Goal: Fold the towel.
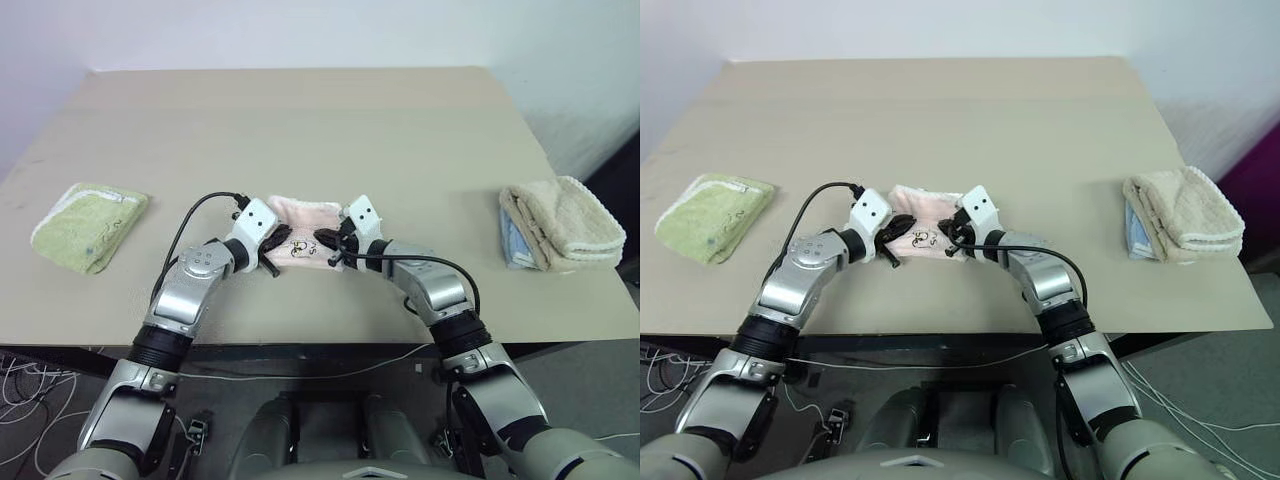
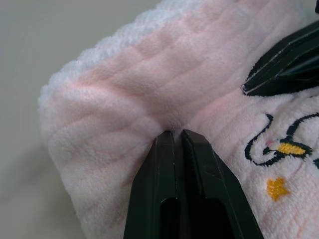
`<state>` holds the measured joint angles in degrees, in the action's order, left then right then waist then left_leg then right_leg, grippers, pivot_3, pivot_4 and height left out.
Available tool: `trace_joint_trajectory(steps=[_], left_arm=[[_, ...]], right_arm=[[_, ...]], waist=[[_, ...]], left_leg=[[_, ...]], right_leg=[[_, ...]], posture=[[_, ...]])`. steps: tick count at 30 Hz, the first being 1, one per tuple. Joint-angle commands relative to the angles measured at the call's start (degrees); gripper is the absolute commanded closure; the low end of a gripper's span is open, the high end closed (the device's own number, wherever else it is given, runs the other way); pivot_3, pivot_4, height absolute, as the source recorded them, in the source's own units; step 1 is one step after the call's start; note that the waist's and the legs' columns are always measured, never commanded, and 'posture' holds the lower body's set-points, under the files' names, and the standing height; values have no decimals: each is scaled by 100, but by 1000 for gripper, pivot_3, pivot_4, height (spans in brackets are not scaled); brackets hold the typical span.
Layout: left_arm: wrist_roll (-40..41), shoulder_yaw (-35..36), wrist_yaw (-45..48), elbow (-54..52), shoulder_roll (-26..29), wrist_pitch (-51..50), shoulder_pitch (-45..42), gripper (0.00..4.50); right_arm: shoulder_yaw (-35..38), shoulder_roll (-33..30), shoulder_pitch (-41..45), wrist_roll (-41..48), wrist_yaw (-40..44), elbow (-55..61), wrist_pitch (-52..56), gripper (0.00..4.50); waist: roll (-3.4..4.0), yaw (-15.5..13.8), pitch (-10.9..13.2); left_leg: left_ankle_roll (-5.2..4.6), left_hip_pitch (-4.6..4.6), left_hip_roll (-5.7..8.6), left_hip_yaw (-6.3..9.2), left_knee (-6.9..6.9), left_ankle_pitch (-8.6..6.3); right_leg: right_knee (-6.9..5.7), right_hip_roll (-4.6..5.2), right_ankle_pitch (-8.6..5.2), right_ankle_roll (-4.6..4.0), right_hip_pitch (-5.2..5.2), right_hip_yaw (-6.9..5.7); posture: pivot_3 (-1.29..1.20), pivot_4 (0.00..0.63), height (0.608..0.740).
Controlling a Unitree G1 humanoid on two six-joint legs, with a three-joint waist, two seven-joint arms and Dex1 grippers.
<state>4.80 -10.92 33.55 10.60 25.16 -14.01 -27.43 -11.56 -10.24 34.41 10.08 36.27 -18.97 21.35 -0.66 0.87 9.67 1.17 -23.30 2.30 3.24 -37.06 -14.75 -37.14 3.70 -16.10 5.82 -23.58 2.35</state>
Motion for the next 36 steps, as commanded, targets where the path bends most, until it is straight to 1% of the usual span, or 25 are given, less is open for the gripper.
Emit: trace_joint_trajectory(steps=[1,3,5,8,13,16,17,19,24,27,29,36], left_arm=[[-80,108,-19,79,11,-5,250,4180],[490,671,-136,-210,-187,-294,279,4180],[1108,1320,-330,-531,-348,-788,290,4180],[1872,2109,-624,-896,-495,-1496,338,4180],[3543,3518,-1265,-1331,-730,-3072,549,4180],[4259,3991,-1685,-1385,-839,-3840,634,3605],[4533,4114,-1772,-1389,-869,-4102,654,3345],[5112,4343,-1974,-1397,-987,-4532,665,2648],[5830,4418,-2514,-1434,-1269,-5052,686,954],[6013,4279,-2851,-1417,-1500,-5215,728,19],[6031,4167,-3096,-1340,-1618,-5348,730,19],[6252,3866,-3529,-1227,-1923,-5542,675,19]], right_arm=[[-22,-5,-275,-87,-12,109,-35,4500],[87,-14,-371,-14,-23,440,-203,4500],[216,-33,-437,83,-22,864,-353,4500],[313,-121,-520,157,39,1355,-419,4500],[393,-337,-697,134,58,1995,-472,4500],[394,-411,-762,113,44,2188,-430,4500],[394,-432,-773,113,42,2233,-421,4500],[409,-460,-782,135,39,2315,-381,4500],[438,-481,-776,146,15,2384,-358,4500],[457,-461,-777,137,-34,2418,-370,4500],[477,-453,-786,144,-69,2460,-363,4500],[532,-467,-816,145,-156,2537,-328,4500]], waist=[[0,0,-2],[0,0,-3],[-2,1,-1],[-3,19,0],[-4,13,0],[-5,-2,1],[-7,-8,2],[-10,-14,4],[-10,-6,3],[-10,-8,3],[-10,-9,3],[-11,-54,0]], left_leg=[[0,0,0,0,-1,0],[0,3,0,1,-1,0],[-1,-1,-1,1,-1,0],[0,-12,-3,2,-3,0],[0,-13,-3,1,-3,0],[0,-13,-3,3,-5,0],[0,-13,-2,3,-6,0],[0,-13,-1,4,-9,0],[1,-12,-2,4,-8,0],[2,-11,-1,4,-7,1],[2,-11,-1,4,-7,1],[3,-5,5,5,-9,2]], right_leg=[[0,0,0,0,0,0],[-1,0,0,0,3,0],[-2,1,0,0,-2,0],[-8,0,1,1,-17,2],[-6,0,0,1,-16,2],[-9,0,1,1,-16,1],[-9,0,1,1,-15,0],[-8,1,1,1,-12,-1],[-8,0,1,1,-12,-1],[-8,0,1,1,-12,0],[-8,0,1,1,-12,0],[-2,5,1,1,2,-2]], posture=[[0,150,740],[0,150,740],[0,150,740],[0,150,740],[0,150,740],[0,150,740],[0,150,740],[0,150,740],[0,150,740],[0,150,740],[0,150,740],[0,150,740]])
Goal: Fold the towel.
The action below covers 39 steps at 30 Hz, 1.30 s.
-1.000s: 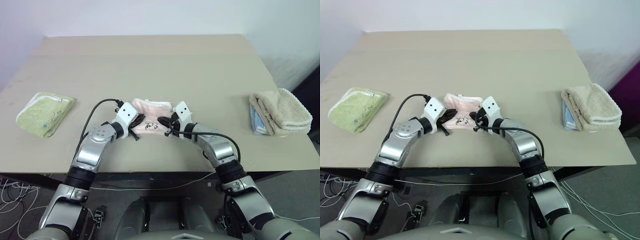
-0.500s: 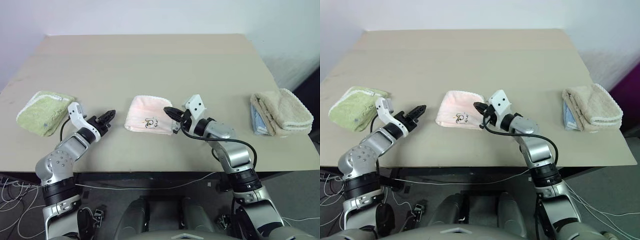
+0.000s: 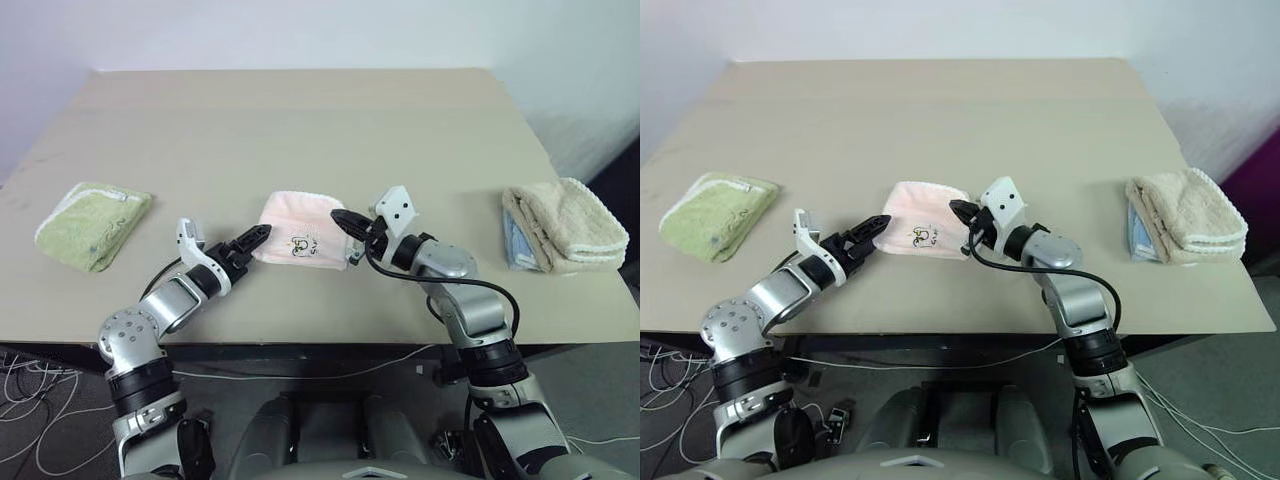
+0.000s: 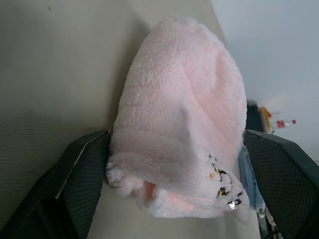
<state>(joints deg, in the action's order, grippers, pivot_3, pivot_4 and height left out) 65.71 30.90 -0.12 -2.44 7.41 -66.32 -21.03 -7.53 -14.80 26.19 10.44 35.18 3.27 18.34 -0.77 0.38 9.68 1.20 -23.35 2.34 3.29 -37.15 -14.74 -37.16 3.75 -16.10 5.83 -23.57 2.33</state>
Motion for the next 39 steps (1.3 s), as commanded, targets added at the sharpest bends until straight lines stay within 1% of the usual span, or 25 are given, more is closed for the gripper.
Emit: trace_joint_trajectory(steps=[1,6,10,11,13,16,22,24,25,31,35,36,39], left_arm=[[218,-355,-220,96,-192,-369,29,19],[575,-415,-559,64,-367,-511,42,19],[791,-424,-811,52,-439,-533,70,19],[813,-398,-870,90,-445,-489,73,195],[850,-354,-979,141,-455,-402,82,640],[940,-305,-1061,144,-481,-282,89,1563],[1030,-292,-1099,144,-507,-132,58,3688],[1067,-311,-1111,142,-507,-90,61,4331],[1104,-312,-1121,136,-511,-50,64,4470],[1217,-253,-1112,175,-510,300,30,4470],[503,-104,-601,595,-142,1443,-732,4470],[407,-26,-508,791,-88,1736,-945,4470],[154,123,-206,1319,74,2425,-1512,4470]], right_arm=[[139,-16,9,110,-62,325,-19,4500],[179,-32,18,116,-94,348,-13,4500],[172,-13,23,111,-113,381,13,4500],[165,-5,24,107,-117,382,14,4500],[153,7,25,104,-120,377,11,4500],[141,12,37,106,-110,367,5,4500],[143,17,100,108,-98,341,-3,4500],[142,20,111,109,-99,346,-4,4500],[143,19,115,108,-98,352,-7,4500],[171,21,135,103,-125,368,-31,4500],[647,129,466,14,-721,50,-368,4500],[750,138,556,-2,-856,-60,-434,4500],[883,146,706,-24,-1044,-276,-575,4500]], waist=[[1,-11,-1],[1,-101,-1],[1,-113,-2],[1,-113,-2],[1,-110,-2],[0,-110,-1],[0,-102,-1],[1,-107,-2],[1,-109,-2],[1,-105,-1],[-7,-99,4],[-7,-100,4],[-7,-95,3]], left_leg=[[0,1,0,0,0,0],[0,2,3,1,-3,0],[0,2,6,1,-6,0],[0,2,6,1,-6,0],[0,3,6,1,-6,0],[0,3,6,1,-6,0],[0,2,5,1,-6,0],[0,3,5,1,-6,0],[0,4,5,1,-6,0],[1,5,5,2,-6,1],[9,3,4,3,-6,5],[33,2,3,3,-4,19],[36,2,3,1,-2,21]], right_leg=[[0,0,0,0,2,-1],[1,1,0,0,4,0],[4,3,0,0,8,-1],[4,3,0,0,8,-1],[4,3,0,0,8,-1],[4,3,0,0,8,-1],[3,1,0,0,6,-1],[3,1,0,0,7,-1],[3,1,0,0,9,-1],[3,1,0,0,9,-2],[-1,-4,1,-1,4,-3],[0,-7,3,0,3,-3],[5,-7,2,0,4,-3]], posture=[[0,150,740],[0,150,740],[0,150,740],[0,150,740],[0,150,740],[0,150,740],[0,150,740],[0,150,740],[0,150,740],[0,150,740],[0,150,740],[0,150,740],[0,150,740]])
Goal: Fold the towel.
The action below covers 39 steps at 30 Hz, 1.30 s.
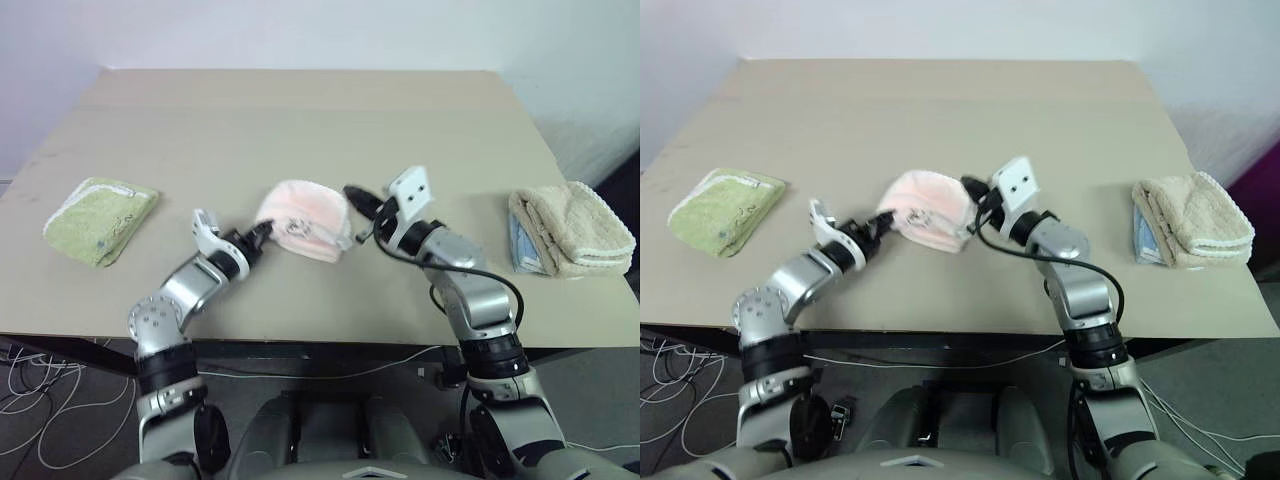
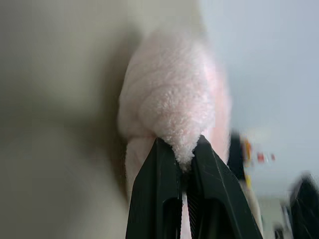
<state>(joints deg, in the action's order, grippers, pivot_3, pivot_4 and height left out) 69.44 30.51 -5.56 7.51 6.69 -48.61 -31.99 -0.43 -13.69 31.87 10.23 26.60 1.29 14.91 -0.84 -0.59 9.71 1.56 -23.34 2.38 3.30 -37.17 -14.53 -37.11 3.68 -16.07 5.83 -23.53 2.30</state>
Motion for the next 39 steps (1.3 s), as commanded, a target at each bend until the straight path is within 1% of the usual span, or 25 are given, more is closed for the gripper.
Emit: trace_joint_trajectory(steps=[1,3,6,9,11,13,17,22,25,29,30,33,35,36,39], left_arm=[[-304,192,435,475,200,850,-584,4470],[-552,463,712,1142,509,1627,-1201,4470],[-585,888,968,1860,843,2342,-1706,4470],[-558,1437,1072,2311,1158,3076,-1849,4470],[-647,1782,1019,2561,1406,3552,-1694,4470],[-638,2083,938,2709,1511,3892,-1492,4470],[-649,2296,811,2628,1389,4123,-1037,4470],[-532,2310,560,2128,914,4139,-572,4470],[-490,2237,497,1882,721,4024,-428,3637],[-358,2202,457,1586,544,3859,-329,2246],[-336,2180,439,1518,515,3798,-291,1958],[-207,2129,366,1266,397,3584,-161,839],[-94,1997,319,1037,320,3293,-18,280],[-41,1893,297,898,270,3106,73,21],[34,1373,361,364,108,2432,401,21]], right_arm=[[189,37,161,-7,-217,-121,-265,4500],[177,35,172,-16,-239,-160,-314,4500],[139,40,134,-20,-256,-149,-349,4500],[138,42,62,-32,-297,-102,-354,4500],[163,21,-23,-36,-335,-49,-351,4500],[179,1,-89,-32,-359,-6,-345,4500],[186,-23,-116,-14,-371,-2,-351,4500],[156,-37,-44,-26,-325,-117,-387,4500],[125,-28,-1,-29,-285,-179,-401,4500],[91,-7,31,-35,-252,-233,-409,4500],[82,2,37,-36,-247,-241,-407,4500],[58,24,47,-37,-243,-248,-400,4500],[50,35,44,-38,-252,-237,-393,4500],[51,39,41,-35,-256,-237,-390,4500],[48,51,24,-24,-270,-233,-388,4500]], waist=[[0,3,0],[-3,7,2],[-5,57,4],[-5,155,4],[-5,184,4],[-5,192,4],[-6,129,4],[-9,21,3],[-9,7,2],[-9,1,2],[-9,2,2],[-9,4,2],[-9,1,2],[-8,1,2],[-8,-13,2]], left_leg=[[1,0,0,-1,4,1],[2,-4,-2,-2,5,1],[1,-11,-3,-5,4,2],[1,-11,-5,-5,11,1],[0,-11,-8,-7,13,1],[0,-11,-12,-8,15,1],[-8,-15,-10,-8,10,-3],[-25,-15,1,0,0,-13],[-25,-14,1,0,1,-14],[-25,-14,0,0,0,-14],[-25,-14,0,0,0,-14],[-25,-14,0,0,-1,-14],[-25,-14,0,0,-1,-13],[-25,-14,0,0,-1,-13],[-25,-13,0,0,-2,-14]], right_leg=[[4,0,0,0,0,0],[6,-1,0,0,-4,0],[0,-4,0,1,-15,2],[1,-3,0,1,-17,3],[0,-4,0,1,-21,5],[-2,-7,0,1,-25,7],[-4,-1,0,2,-26,8],[-3,10,1,3,-15,2],[-5,8,1,4,-15,2],[-6,7,1,4,-15,1],[-5,7,1,4,-15,1],[-6,6,1,4,-15,1],[-6,6,1,4,-14,2],[-6,6,1,4,-14,1],[-6,6,1,4,-12,1]], posture=[[0,150,740],[0,150,740],[0,150,740],[0,150,740],[0,150,740],[0,150,740],[0,150,740],[0,150,740],[0,150,740],[0,150,740],[0,150,740],[0,150,740],[0,150,740],[0,150,740],[0,150,740]])
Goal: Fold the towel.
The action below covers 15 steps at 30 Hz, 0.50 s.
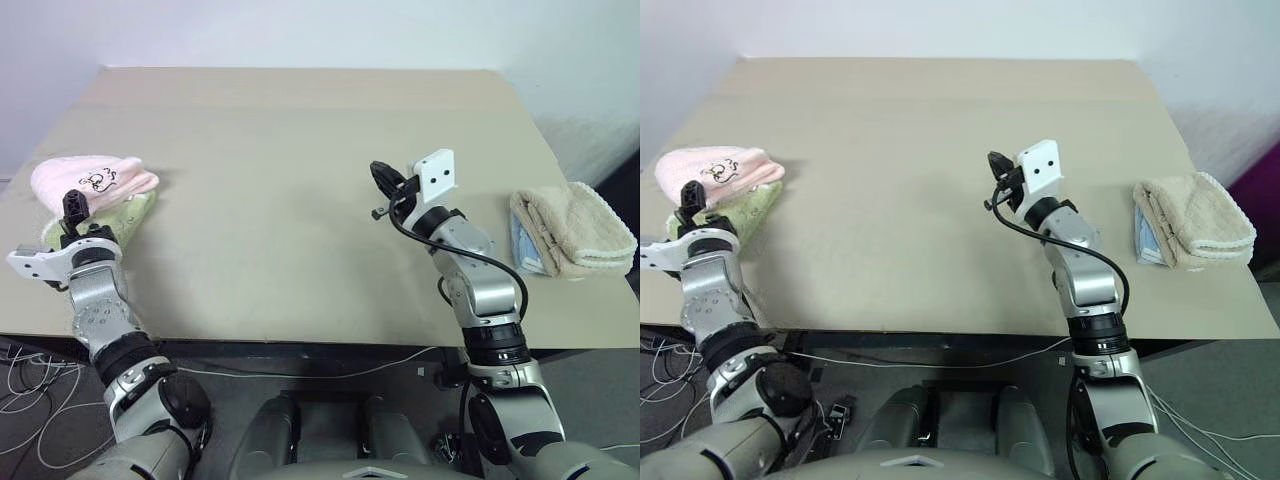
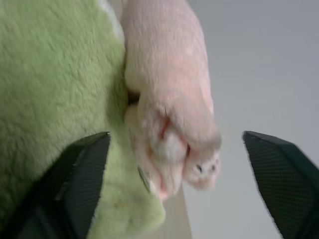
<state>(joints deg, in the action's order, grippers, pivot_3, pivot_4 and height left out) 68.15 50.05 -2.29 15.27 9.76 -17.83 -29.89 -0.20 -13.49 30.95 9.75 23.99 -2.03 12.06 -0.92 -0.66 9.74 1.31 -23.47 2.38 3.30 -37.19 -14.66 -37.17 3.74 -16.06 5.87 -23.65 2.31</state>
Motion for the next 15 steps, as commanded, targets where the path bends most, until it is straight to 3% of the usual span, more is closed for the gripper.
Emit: trace_joint_trajectory(steps=[1,8,15], left_arm=[[60,-856,86,-606,-229,-848,296,21],[-1724,-2960,866,-1328,278,-1188,385,21],[-3792,-4489,2079,-1135,1167,-290,224,21]], right_arm=[[23,35,107,29,-12,104,-103,4500],[19,92,-10,15,-112,241,-57,4500],[194,-17,-281,-17,-323,319,12,4500]], waist=[[0,-11,0],[0,32,0],[4,175,1]], left_leg=[[0,0,0,0,-1,0],[13,5,0,2,0,7],[22,6,-11,-5,18,13]], right_leg=[[0,1,0,0,2,0],[0,-8,0,0,5,-1],[-2,-18,-1,-2,-9,5]], posture=[[0,150,740],[0,150,740],[0,150,740]])
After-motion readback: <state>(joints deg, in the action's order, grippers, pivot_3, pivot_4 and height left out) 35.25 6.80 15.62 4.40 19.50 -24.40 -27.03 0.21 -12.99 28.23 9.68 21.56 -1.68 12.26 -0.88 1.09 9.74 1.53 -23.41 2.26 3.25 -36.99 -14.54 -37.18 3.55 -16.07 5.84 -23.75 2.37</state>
